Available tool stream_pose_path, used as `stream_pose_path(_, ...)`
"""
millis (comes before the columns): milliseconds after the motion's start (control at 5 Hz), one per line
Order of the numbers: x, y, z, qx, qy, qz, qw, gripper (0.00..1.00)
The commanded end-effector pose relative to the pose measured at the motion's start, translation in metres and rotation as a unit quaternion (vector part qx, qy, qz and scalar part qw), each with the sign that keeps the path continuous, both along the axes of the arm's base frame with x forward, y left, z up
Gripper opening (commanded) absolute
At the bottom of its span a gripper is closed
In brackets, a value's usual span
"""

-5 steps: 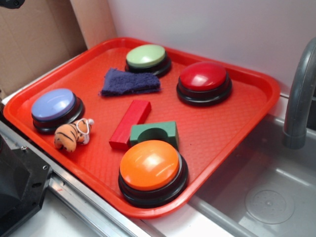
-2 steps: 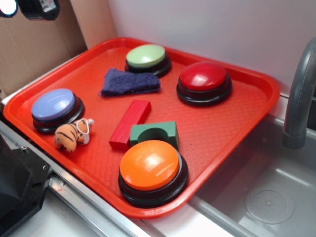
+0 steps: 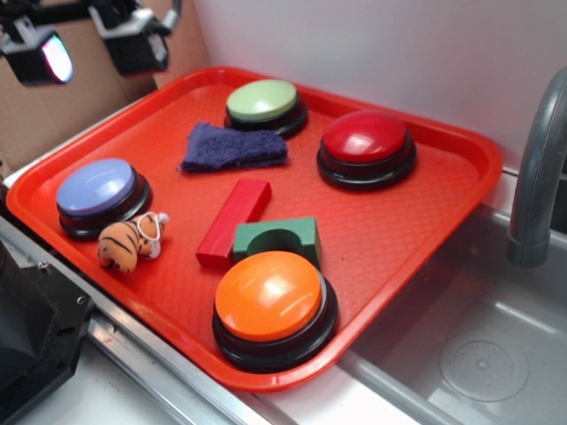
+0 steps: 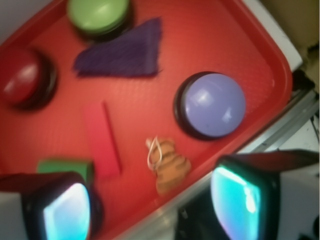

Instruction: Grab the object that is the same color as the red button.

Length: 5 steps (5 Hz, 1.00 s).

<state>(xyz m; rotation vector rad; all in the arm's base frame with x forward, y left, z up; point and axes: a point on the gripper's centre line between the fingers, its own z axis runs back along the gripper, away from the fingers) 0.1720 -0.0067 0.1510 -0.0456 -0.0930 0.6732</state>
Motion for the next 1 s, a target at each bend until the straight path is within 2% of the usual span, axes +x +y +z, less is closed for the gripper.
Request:
stream_pose_path(0, 0.036, -0.008, -0.051, -0.005, -0.026, 0.017, 1.0, 1.0)
stream_pose_path(400, 0.06, -0.03, -0.108, -0.01, -0.025, -0.035, 0.999, 1.0)
stream_pose_path(600, 0.063, -0.034, -0.124, 0.0, -0.027, -0.046, 0.999, 1.0)
stream_pose_path(800, 0.063, -0.035, -0.132, -0.01, -0.03, -0.05, 0.998, 1.0)
